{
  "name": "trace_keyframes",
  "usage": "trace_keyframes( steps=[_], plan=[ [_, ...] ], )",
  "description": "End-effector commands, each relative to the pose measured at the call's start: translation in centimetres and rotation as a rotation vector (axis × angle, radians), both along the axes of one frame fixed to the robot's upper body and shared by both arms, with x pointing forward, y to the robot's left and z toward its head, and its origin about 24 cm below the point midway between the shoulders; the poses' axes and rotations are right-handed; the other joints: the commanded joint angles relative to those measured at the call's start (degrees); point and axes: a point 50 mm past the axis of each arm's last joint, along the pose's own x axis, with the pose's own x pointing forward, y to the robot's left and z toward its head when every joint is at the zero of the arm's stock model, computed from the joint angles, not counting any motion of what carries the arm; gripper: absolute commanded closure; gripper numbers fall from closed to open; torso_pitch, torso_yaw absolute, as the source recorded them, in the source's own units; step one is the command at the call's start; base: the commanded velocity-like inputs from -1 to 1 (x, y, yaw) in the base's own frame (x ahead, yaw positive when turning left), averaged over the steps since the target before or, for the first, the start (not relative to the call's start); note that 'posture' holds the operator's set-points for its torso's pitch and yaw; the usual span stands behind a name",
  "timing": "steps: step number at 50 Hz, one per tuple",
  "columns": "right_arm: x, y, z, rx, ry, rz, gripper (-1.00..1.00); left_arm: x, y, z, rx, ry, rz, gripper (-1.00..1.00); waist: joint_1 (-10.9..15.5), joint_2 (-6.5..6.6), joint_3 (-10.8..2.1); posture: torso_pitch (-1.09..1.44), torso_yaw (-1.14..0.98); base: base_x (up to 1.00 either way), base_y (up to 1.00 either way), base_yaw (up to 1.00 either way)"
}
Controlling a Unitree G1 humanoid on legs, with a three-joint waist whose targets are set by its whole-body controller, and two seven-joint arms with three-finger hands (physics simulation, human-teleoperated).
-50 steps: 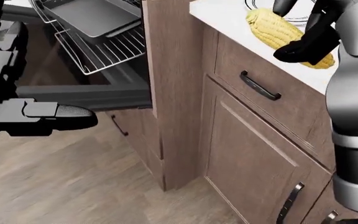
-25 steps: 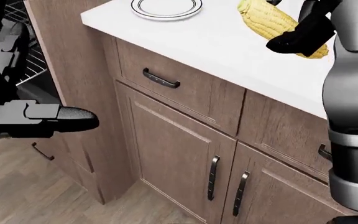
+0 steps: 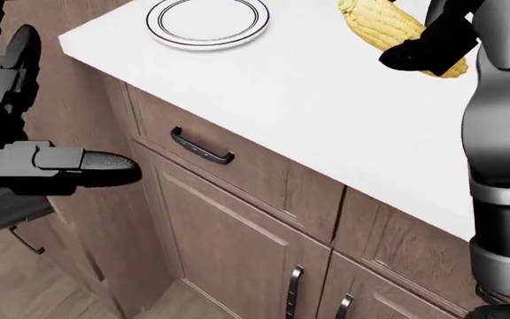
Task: Pick the corn from the oven and place it on the plate on the counter.
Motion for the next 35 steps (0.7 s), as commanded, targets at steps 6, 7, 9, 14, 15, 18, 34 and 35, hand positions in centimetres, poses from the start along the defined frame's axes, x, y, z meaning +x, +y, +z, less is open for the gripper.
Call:
trace_keyframes(
  steps=[6, 7, 9, 14, 15, 18, 34, 35],
  plan=[
    [-0.50, 0.20, 1.29, -0.021, -0.065, -0.001, 0.96, -0.20, 0.06, 0.68, 0.000, -0.040, -0.006, -1.00, -0.7, -2.92, -3.96, 0.00, 0.00, 0.00, 0.03, 0.00],
    [-0.50, 0.20, 1.28, -0.023, -0.065, -0.001, 0.96, -0.17, 0.08, 0.65, -0.001, -0.040, -0.005, -1.00, -1.2, -3.71, -4.02, 0.00, 0.00, 0.00, 0.17, 0.00],
    [-0.48, 0.17, 1.30, -0.025, -0.064, -0.002, 0.97, -0.16, 0.04, 0.61, 0.000, -0.041, -0.006, -1.00, -1.6, -3.77, -4.54, 0.00, 0.00, 0.00, 0.23, 0.00],
    [-0.45, -0.03, 1.31, -0.021, -0.065, -0.003, 0.97, -0.07, -0.09, 0.57, 0.001, -0.039, -0.007, -1.00, -1.5, -3.67, -4.44, 0.00, 0.00, 0.00, 0.36, 0.00],
    [-0.46, -0.02, 1.32, -0.020, -0.065, -0.003, 0.97, -0.10, -0.11, 0.57, 0.001, -0.039, -0.008, -1.00, -1.4, -3.39, -4.48, 0.00, 0.00, 0.00, 0.38, 0.00],
    [-0.52, -0.05, 1.38, -0.016, -0.067, -0.002, 0.96, -0.15, -0.12, 0.60, 0.002, -0.038, -0.007, -1.00, -1.3, -2.22, -4.73, 0.00, 0.00, 0.00, 0.37, 0.00],
    [-0.57, -0.11, 1.70, -0.006, -0.082, -0.006, 0.98, -0.11, -0.35, 0.60, 0.008, -0.039, -0.014, -1.00, -1.2, 0.45, -3.09, 0.00, 0.00, 0.00, 0.10, 0.00],
    [-0.57, -0.11, 1.73, -0.006, -0.084, -0.006, 0.98, -0.12, -0.37, 0.63, 0.008, -0.039, -0.014, -1.00, -1.1, 0.09, -3.05, 0.00, 0.00, 0.00, 0.00, 0.00]
  ],
)
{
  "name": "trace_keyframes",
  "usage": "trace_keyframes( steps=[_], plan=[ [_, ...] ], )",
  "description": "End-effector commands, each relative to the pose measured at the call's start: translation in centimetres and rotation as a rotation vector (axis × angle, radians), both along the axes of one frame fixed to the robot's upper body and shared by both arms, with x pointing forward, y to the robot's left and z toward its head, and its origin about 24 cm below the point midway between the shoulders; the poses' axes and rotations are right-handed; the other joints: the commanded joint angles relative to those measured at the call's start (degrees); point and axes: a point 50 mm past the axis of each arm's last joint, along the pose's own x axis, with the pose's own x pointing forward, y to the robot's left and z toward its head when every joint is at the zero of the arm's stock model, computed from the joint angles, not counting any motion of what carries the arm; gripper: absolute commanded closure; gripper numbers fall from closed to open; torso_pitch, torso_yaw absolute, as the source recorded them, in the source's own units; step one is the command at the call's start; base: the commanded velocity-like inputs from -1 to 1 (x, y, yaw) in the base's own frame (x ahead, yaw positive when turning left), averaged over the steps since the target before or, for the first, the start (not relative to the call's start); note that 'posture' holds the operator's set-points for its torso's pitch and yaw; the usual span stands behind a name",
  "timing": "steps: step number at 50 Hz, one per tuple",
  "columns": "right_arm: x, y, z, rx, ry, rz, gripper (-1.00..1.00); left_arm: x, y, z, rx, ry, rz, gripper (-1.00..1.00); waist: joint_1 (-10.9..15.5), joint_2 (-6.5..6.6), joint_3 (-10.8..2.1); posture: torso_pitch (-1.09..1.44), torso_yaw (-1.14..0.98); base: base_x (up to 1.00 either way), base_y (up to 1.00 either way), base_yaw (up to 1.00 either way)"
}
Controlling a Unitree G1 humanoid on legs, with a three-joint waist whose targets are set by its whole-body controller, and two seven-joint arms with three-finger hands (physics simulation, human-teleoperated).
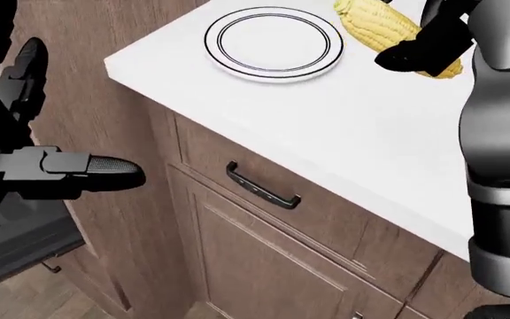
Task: Pick the corn from the oven and place it on the plate on the counter.
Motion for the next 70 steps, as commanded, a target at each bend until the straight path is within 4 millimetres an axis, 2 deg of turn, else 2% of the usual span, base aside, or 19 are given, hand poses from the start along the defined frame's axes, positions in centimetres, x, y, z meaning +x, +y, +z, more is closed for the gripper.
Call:
trace_keyframes(
  steps=[1, 4, 6, 7, 12, 17, 19, 20, 21, 24, 35, 39, 47, 50, 61, 63, 64, 67, 70],
  plan=[
    [-0.7, -0.3, 1.9, -0.011, -0.086, -0.021, 0.98, -0.4, -0.3, 1.4, 0.005, -0.081, -0.019, -1.00, -0.2, 0.50, -1.42, 0.00, 0.00, 0.00, 0.02, 0.00],
    [-0.8, -0.4, 1.9, -0.013, -0.086, -0.022, 0.99, -0.5, -0.4, 1.4, 0.006, -0.081, -0.019, -1.00, 0.1, -1.29, -2.69, 0.00, 0.00, 0.04, 0.23, 0.00],
    [-0.8, -0.4, 1.9, -0.012, -0.087, -0.021, 0.99, -0.4, -0.4, 1.4, 0.007, -0.080, -0.020, -1.00, 0.3, -3.20, -1.13, 0.00, 0.00, 0.13, 0.34, 0.00],
    [-0.7, -0.5, 1.9, -0.012, -0.087, -0.023, 0.99, -0.4, -0.5, 1.4, 0.007, -0.080, -0.021, -1.00, -0.1, -1.35, -1.38, 0.00, 0.00, 0.13, 0.33, 0.00],
    [-0.7, -0.5, 1.9, -0.007, -0.088, -0.024, 0.98, -0.3, -0.6, 1.3, 0.009, -0.079, -0.024, -1.00, -0.6, -2.46, -2.46, 0.00, 0.00, 0.15, 0.34, 0.00],
    [-0.8, -0.5, 2.0, -0.002, -0.090, -0.024, 0.98, -0.4, -0.5, 1.2, 0.008, -0.079, -0.023, -1.00, -1.4, 1.61, -1.40, 0.00, 0.00, 0.16, 0.33, 0.00],
    [-0.8, -0.5, 2.0, -0.002, -0.091, -0.025, 0.98, -0.3, -0.5, 1.2, 0.008, -0.079, -0.022, -1.00, -1.4, 6.40, -2.84, 0.00, 0.00, 0.16, 0.30, 0.00],
    [-0.8, -0.5, 2.1, 0.001, -0.094, -0.025, 0.98, -0.3, -0.5, 1.2, 0.008, -0.079, -0.023, -1.00, -1.0, 4.02, -2.47, 0.00, 0.00, 0.16, 0.00, 0.00],
    [-0.8, -0.5, 2.1, 0.005, -0.094, -0.023, 0.98, -0.3, -0.6, 1.2, 0.009, -0.078, -0.024, -1.00, -1.2, 5.04, -0.60, 0.00, 0.00, 0.00, 0.00, 0.00],
    [-0.9, -0.5, 2.1, 0.041, -0.087, -0.019, 0.98, -0.3, -0.7, 1.2, 0.012, -0.079, -0.028, -1.00, -1.2, 4.01, -2.75, 0.00, 0.00, 0.00, 0.00, -0.06],
    [-1.0, -0.5, 2.0, 0.039, -0.087, -0.004, 0.98, -0.3, -1.2, 1.2, 0.031, -0.073, -0.052, -1.00, 0.1, -0.23, -2.33, 0.00, 0.00, 0.00, 0.00, -0.95],
    [-1.0, -0.3, 2.1, 0.008, -0.093, -0.001, 0.96, 0.1, -1.3, 1.3, 0.043, -0.067, -0.061, -1.00, 0.5, -4.00, -3.14, 0.00, 0.00, 0.00, 0.00, -0.76],
    [-1.1, 0.1, 2.2, 0.004, -0.103, 0.015, 0.95, 1.4, -2.0, 1.4, 0.091, -0.043, -0.098, -1.00, 0.3, -1.17, -0.04, 0.00, 0.00, 0.00, -0.02, 0.00],
    [-1.1, 0.1, 2.1, 0.004, -0.099, 0.012, 0.97, 1.2, -2.0, 1.8, 0.094, -0.051, -0.095, -1.00, -0.6, 2.22, -2.01, 0.00, 0.00, 0.02, 0.00, 0.00],
    [-0.8, 0.5, 1.7, 0.000, -0.090, 0.024, 0.97, 1.1, -1.8, 2.3, 0.089, -0.062, -0.082, -1.00, 2.0, -2.58, 0.81, 0.00, 0.00, 0.67, 0.00, 0.00],
    [-0.8, 0.5, 1.6, -0.004, -0.087, 0.026, 0.98, 1.1, -1.8, 2.3, 0.086, -0.064, -0.079, -1.00, 2.1, -6.44, -1.00, 0.00, 0.00, 0.76, 0.00, 0.00],
    [-0.9, 0.5, 1.6, -0.004, -0.088, 0.028, 0.97, 1.1, -1.8, 2.3, 0.084, -0.065, -0.078, -1.00, 1.9, -5.16, 0.48, 0.00, 0.00, 0.38, 0.02, 0.00],
    [-0.8, 0.6, 1.5, -0.007, -0.088, 0.032, 0.97, 1.1, -1.8, 2.3, 0.082, -0.065, -0.078, -1.00, 1.3, -3.53, -2.94, 0.00, 0.00, 0.14, 0.01, 0.00],
    [-0.9, 0.6, 1.5, -0.011, -0.087, 0.030, 0.98, 1.1, -1.8, 2.3, 0.084, -0.066, -0.079, -1.00, 0.6, -0.19, -1.94, 0.00, 0.00, 0.12, 0.00, 0.00]
  ],
)
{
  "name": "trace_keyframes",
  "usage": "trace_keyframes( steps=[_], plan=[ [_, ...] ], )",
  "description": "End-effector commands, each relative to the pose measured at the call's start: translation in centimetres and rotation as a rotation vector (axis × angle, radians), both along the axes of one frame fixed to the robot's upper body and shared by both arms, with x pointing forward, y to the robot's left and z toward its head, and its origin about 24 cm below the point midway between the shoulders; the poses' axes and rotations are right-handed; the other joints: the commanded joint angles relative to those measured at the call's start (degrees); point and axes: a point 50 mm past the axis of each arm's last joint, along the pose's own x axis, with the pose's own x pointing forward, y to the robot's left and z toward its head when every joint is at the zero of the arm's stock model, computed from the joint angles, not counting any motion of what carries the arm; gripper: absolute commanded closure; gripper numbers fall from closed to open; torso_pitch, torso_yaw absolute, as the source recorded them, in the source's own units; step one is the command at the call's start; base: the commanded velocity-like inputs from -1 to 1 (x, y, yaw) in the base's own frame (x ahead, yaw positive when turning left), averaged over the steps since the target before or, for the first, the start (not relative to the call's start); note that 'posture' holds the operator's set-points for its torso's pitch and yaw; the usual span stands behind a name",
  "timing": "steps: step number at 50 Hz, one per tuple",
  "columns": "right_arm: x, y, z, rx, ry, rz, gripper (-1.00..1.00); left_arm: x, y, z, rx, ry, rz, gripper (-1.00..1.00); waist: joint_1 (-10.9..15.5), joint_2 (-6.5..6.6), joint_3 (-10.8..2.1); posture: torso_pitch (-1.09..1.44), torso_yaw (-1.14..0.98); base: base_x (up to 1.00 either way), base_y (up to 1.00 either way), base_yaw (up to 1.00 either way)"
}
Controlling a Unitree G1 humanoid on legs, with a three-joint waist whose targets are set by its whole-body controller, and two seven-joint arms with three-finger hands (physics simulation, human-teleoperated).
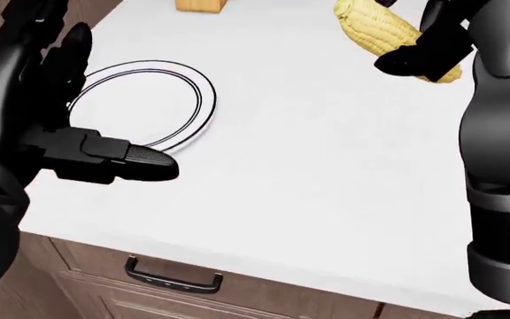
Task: Pick the corn from the oven and place it on the plate on the counter.
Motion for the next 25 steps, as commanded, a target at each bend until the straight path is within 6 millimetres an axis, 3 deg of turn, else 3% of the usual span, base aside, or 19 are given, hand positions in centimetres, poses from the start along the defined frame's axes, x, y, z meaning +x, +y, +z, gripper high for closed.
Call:
trace_keyframes(
  steps=[1, 2, 3, 5, 6, 8, 10, 11, 12, 13, 16, 21, 25],
  plan=[
    [-0.62, 0.75, 1.83, -0.027, -0.083, 0.024, 0.98, -0.48, 0.32, 1.36, 0.002, -0.085, 0.020, -1.00, 0.3, 0.81, -1.67, 0.00, 0.00, 0.11, 0.15, 0.00],
    [-0.55, 0.78, 1.78, -0.030, -0.083, 0.025, 0.97, -0.43, 0.34, 1.35, 0.002, -0.085, 0.020, -1.00, 0.5, 0.56, -2.38, 0.00, 0.00, 0.12, 0.27, 0.00],
    [-0.52, 0.83, 1.75, -0.030, -0.083, 0.027, 0.97, -0.40, 0.36, 1.34, 0.001, -0.085, 0.020, -1.00, 1.1, -0.68, -2.19, 0.00, 0.00, 0.12, 0.39, 0.00],
    [-0.38, 0.89, 1.64, -0.035, -0.080, 0.028, 0.98, -0.40, 0.39, 1.29, 0.000, -0.085, 0.021, -1.00, 1.5, 1.26, -0.47, 0.00, 0.00, 0.11, 0.45, 0.00],
    [-0.36, 0.90, 1.57, -0.036, -0.080, 0.029, 0.98, -0.43, 0.41, 1.29, -0.001, -0.085, 0.022, -1.00, 1.8, 1.22, -0.76, 0.00, 0.00, 0.12, 0.48, 0.00],
    [-0.42, 0.94, 1.55, -0.035, -0.079, 0.030, 0.97, -0.48, 0.44, 1.28, -0.001, -0.085, 0.023, -1.00, 1.7, -0.26, -0.97, 0.00, 0.00, 0.12, 0.48, 0.00],
    [-0.39, 1.02, 1.57, -0.033, -0.082, 0.033, 0.97, -0.57, 0.48, 1.30, -0.001, -0.087, 0.024, -1.00, 1.4, -2.17, 0.39, 0.00, 0.00, 0.05, 0.48, 0.00],
    [-0.41, 1.06, 1.56, -0.032, -0.082, 0.035, 0.97, -0.59, 0.51, 1.31, -0.002, -0.087, 0.024, -1.00, 1.2, -3.58, 0.14, 0.00, 0.00, 0.00, 0.48, 0.00],
    [-0.46, 1.10, 1.55, -0.033, -0.082, 0.035, 0.97, -0.60, 0.54, 1.30, -0.002, -0.087, 0.025, -1.00, 0.2, -6.19, -1.12, 0.00, 0.00, 0.00, 0.48, 0.00],
    [-0.39, 1.11, 1.47, -0.032, -0.081, 0.036, 0.97, -0.61, 0.56, 1.28, -0.002, -0.087, 0.026, -1.00, -0.3, -5.09, -1.73, 0.00, 0.00, 0.00, 0.48, 0.00],
    [-0.40, 1.24, 1.46, -0.032, -0.082, 0.040, 0.97, -0.66, 0.60, 1.31, -0.002, -0.089, 0.027, -1.00, -1.1, -4.98, -3.10, 0.00, 0.00, 0.00, 0.48, 0.00],
    [-0.49, 1.39, 1.46, -0.038, -0.080, 0.041, 0.97, -0.78, 0.63, 1.38, -0.003, -0.091, 0.027, -1.00, -1.1, -3.37, -2.33, 0.00, 0.00, 0.00, 0.48, 0.00],
    [-0.50, 1.47, 1.43, -0.040, -0.079, 0.044, 0.97, -0.87, 0.66, 1.45, -0.002, -0.092, 0.028, -1.00, -1.1, -0.83, -2.24, 0.00, 0.00, 0.00, 0.50, 0.00]
  ],
)
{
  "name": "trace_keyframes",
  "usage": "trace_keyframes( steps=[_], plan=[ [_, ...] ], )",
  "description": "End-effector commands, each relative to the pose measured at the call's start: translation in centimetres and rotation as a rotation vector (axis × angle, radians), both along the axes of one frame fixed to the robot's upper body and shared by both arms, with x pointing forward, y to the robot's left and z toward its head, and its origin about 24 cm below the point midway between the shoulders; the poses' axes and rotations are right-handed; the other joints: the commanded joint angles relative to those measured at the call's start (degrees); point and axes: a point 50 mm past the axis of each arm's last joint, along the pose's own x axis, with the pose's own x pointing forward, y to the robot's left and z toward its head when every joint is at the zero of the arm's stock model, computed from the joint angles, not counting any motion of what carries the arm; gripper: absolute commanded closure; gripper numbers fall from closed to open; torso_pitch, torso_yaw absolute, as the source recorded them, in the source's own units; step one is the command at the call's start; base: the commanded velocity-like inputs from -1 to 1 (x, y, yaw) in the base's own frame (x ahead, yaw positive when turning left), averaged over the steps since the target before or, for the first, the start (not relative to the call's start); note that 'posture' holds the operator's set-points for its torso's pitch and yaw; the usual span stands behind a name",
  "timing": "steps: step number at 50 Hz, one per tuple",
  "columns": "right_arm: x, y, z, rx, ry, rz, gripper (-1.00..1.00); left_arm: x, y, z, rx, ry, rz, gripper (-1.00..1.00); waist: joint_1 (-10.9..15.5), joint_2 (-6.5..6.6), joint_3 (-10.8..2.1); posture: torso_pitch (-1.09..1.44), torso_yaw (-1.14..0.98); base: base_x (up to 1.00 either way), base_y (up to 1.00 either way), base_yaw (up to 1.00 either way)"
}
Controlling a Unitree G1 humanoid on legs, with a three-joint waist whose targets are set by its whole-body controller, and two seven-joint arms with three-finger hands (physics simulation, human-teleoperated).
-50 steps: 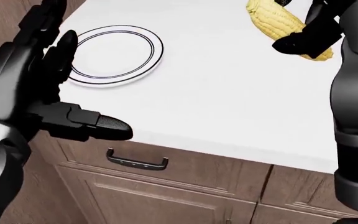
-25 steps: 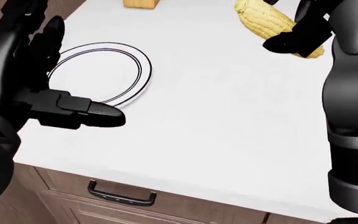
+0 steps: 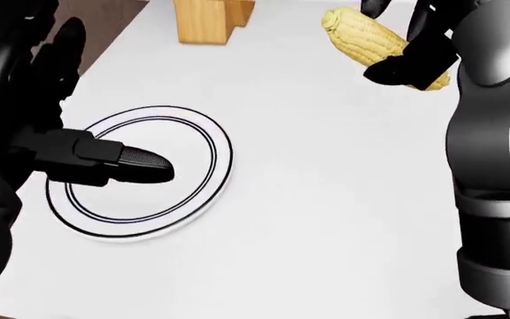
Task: Pick the corn from the oven and place it on the plate on the counter.
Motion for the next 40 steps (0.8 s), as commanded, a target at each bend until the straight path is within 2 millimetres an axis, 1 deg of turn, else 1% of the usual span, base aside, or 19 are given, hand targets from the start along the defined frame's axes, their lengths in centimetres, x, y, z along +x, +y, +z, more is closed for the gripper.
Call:
trace_keyframes(
  steps=[1, 2, 3, 4, 5, 6, 7, 9, 12, 14, 16, 20, 23, 30, 33, 35, 36, 37, 40],
  plan=[
    [-0.7, 0.7, 2.2, -0.019, -0.099, 0.023, 0.96, -0.3, 0.5, 1.1, 0.000, -0.066, 0.027, -1.00, 0.4, -0.38, -1.56, 0.00, 0.00, 0.00, 0.51, 0.00],
    [-0.7, 0.7, 2.2, -0.020, -0.099, 0.024, 0.97, -0.3, 0.5, 1.1, 0.000, -0.066, 0.026, -1.00, 0.2, 0.84, -1.66, 0.00, 0.00, 0.00, 0.51, 0.00],
    [-0.7, 0.7, 2.2, -0.020, -0.099, 0.024, 0.97, -0.4, 0.5, 1.1, 0.000, -0.066, 0.026, -1.00, 0.1, 2.71, -2.00, 0.00, 0.00, 0.00, 0.51, 0.00],
    [-0.7, 0.8, 2.2, -0.018, -0.100, 0.026, 0.96, -0.3, 0.5, 1.0, 0.000, -0.065, 0.027, -1.00, 0.1, 5.64, -2.70, 0.00, 0.00, 0.00, 0.52, 0.00],
    [-0.7, 0.8, 2.2, -0.006, -0.100, 0.029, 0.96, -0.4, 0.5, 1.1, 0.000, -0.065, 0.026, -1.00, 0.6, 2.17, -0.98, 0.00, 0.00, 0.00, 0.00, 0.00],
    [-0.8, 0.8, 2.2, -0.019, -0.097, 0.027, 0.95, -0.4, 0.5, 1.1, 0.001, -0.065, 0.025, -1.00, 0.8, 3.50, -0.95, 0.00, 0.00, 0.00, 0.00, 0.00],
    [-0.8, 0.9, 2.2, -0.011, -0.096, 0.032, 0.95, -0.3, 0.5, 1.1, 0.000, -0.065, 0.026, -1.00, 0.8, 3.75, -1.07, 0.00, 0.00, 0.00, 0.00, 0.00],
    [-0.9, 1.1, 2.3, -0.010, -0.098, 0.038, 0.95, -0.3, 0.4, 1.1, 0.001, -0.065, 0.025, -1.00, 0.5, 3.02, -1.27, 0.00, 0.00, 0.00, 0.00, 0.00],
    [-1.0, 1.3, 2.2, -0.015, -0.095, 0.047, 0.95, -0.3, 0.4, 1.0, 0.002, -0.064, 0.024, -1.00, 0.4, 1.85, -0.83, 0.00, 0.00, 0.00, 0.00, 0.00],
    [-1.0, 1.5, 2.2, -0.019, -0.094, 0.055, 0.95, -0.3, 0.3, 1.0, 0.004, -0.065, 0.021, -1.00, 0.5, 1.34, -0.67, 0.00, 0.00, 0.00, 0.00, 0.00],
    [-0.9, 1.6, 2.1, -0.022, -0.093, 0.061, 0.95, -0.3, 0.2, 1.1, 0.005, -0.064, 0.018, -1.00, 0.9, 1.18, -0.96, 0.00, 0.00, 0.00, 0.00, 0.00],
    [-1.0, 2.1, 2.0, -0.029, -0.090, 0.075, 0.95, -0.2, 0.0, 1.1, 0.008, -0.063, 0.013, -1.00, 1.2, 0.63, -1.06, 0.00, 0.00, 0.00, 0.00, 0.00],
    [-1.0, 2.5, 2.0, -0.032, -0.088, 0.088, 0.95, -0.2, -0.1, 1.1, 0.012, -0.063, 0.008, -1.00, 1.4, 0.23, -0.91, 0.00, 0.00, 0.00, 0.00, 0.00],
    [-1.2, 4.1, 1.2, -0.056, -0.063, 0.142, 0.96, -0.6, -0.8, 1.1, 0.026, -0.066, -0.016, -1.00, 1.8, -0.78, -0.43, 0.00, 0.00, 0.00, 0.00, 0.00],
    [-1.3, 4.8, 0.7, -0.065, -0.052, 0.170, 0.96, -0.7, -0.7, 1.2, 0.026, -0.068, -0.014, -1.00, 2.1, -1.95, -0.33, 0.00, 0.00, 0.00, 0.00, 0.00],
    [-1.5, 5.3, 0.5, -0.074, -0.043, 0.196, 0.95, -0.7, -0.6, 1.3, 0.026, -0.070, -0.012, -1.00, 2.3, -3.57, -0.64, 0.00, 0.00, 0.00, 0.00, 0.00],
    [-1.7, 5.6, 0.4, -0.078, -0.039, 0.203, 0.95, -0.7, -0.6, 1.3, 0.025, -0.071, -0.011, -1.00, 2.2, -2.22, -0.46, 0.00, 0.00, 0.00, 0.00, 0.00],
    [-1.8, 5.9, 0.3, -0.085, -0.034, 0.220, 0.95, -0.8, -0.5, 1.4, 0.024, -0.072, -0.009, -1.00, 2.2, -2.55, -0.84, 0.00, 0.00, 0.00, 0.00, 0.00],
    [-2.3, 6.7, 0.4, -0.095, -0.034, 0.240, 0.95, -0.9, -0.5, 1.4, 0.023, -0.073, -0.009, -1.00, 2.2, -2.30, -1.23, 0.00, 0.00, 0.00, 0.00, 0.00]
  ],
)
